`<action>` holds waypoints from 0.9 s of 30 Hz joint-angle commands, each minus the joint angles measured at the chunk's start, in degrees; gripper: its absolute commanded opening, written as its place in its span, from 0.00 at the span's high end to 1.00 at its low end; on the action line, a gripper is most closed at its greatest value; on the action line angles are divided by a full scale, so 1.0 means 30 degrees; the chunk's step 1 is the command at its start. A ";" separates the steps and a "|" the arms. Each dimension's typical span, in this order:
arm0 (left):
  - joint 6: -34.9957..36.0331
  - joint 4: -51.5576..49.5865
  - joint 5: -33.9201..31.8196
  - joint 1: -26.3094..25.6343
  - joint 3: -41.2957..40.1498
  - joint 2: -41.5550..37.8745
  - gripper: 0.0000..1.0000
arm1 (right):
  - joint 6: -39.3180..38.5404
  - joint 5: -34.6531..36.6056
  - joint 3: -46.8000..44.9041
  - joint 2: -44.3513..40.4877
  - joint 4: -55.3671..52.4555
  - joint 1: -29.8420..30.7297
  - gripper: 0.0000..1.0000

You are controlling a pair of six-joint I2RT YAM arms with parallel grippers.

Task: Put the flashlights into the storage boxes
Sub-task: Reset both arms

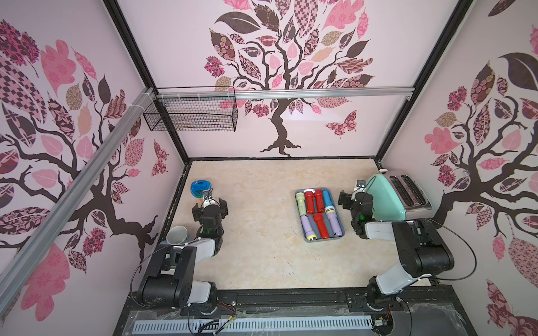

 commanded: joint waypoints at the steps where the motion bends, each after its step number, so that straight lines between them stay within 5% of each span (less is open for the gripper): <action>1: -0.1072 0.3205 0.1792 0.0707 -0.0598 0.1706 0.02 | 0.0878 -0.1005 -0.2684 -0.0682 0.4377 -0.0529 0.01; 3: -0.0836 0.0696 0.2906 0.0710 0.0430 0.1761 0.02 | 0.0789 -0.0932 -0.2713 -0.0474 0.4720 -0.0456 0.00; 6: -0.0769 0.3349 0.3157 0.0903 0.0008 0.3135 0.02 | 0.0611 -0.1603 -0.2209 -0.0710 0.3314 -0.0444 0.01; 27: -0.0871 0.1820 0.3252 0.0913 0.0271 0.2615 0.02 | -0.0226 -0.3789 -0.2048 -0.0344 0.3332 -0.0475 0.00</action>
